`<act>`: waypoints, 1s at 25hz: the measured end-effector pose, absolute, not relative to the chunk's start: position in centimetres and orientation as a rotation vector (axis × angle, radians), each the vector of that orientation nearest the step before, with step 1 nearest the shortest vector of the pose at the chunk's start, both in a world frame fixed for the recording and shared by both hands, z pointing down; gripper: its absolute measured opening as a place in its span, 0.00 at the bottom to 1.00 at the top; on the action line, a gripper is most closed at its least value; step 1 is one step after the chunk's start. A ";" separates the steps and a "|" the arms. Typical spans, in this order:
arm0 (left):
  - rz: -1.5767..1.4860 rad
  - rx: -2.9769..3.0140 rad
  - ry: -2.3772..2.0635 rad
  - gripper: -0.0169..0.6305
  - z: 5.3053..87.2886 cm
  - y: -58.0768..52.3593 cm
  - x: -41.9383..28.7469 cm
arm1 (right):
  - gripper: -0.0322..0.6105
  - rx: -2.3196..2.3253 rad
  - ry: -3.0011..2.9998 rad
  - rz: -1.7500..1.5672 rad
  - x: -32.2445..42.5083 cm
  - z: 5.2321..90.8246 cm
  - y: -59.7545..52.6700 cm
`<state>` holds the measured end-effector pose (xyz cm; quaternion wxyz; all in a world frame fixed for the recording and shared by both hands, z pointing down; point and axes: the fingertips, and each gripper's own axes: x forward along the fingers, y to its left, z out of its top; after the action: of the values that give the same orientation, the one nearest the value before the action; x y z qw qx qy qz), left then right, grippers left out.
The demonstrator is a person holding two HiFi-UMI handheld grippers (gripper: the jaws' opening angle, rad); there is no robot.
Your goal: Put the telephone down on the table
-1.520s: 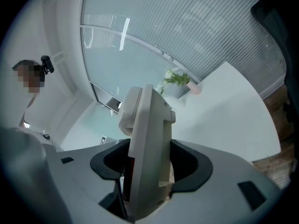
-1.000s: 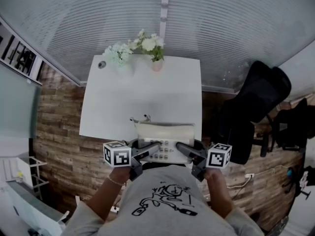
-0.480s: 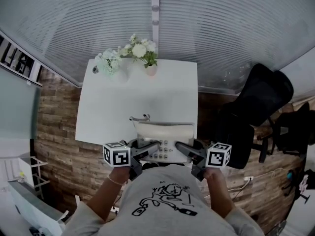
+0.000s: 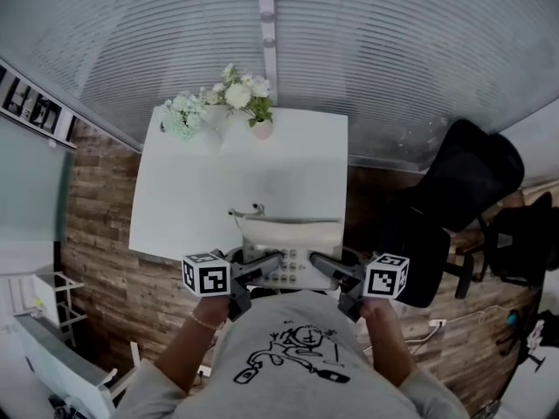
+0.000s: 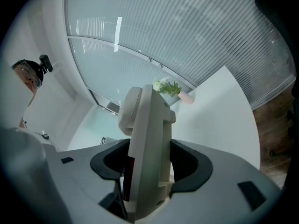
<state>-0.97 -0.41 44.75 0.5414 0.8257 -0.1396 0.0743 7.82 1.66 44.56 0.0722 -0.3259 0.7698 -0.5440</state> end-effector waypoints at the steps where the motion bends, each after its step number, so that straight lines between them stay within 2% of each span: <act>1: 0.175 1.959 -0.334 0.42 44.8 -0.5 -0.7 | 0.49 -0.978 2.313 -1.637 8.1 44.6 1.6; 25: 0.189 1.913 -0.333 0.42 46.4 -1.8 2.3 | 0.49 -0.970 2.300 -1.702 11.2 46.1 0.2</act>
<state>2.32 -1.82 46.40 0.5608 0.8119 -0.1414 0.0803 11.16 0.16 46.11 0.0599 -0.3205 0.7598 -0.5624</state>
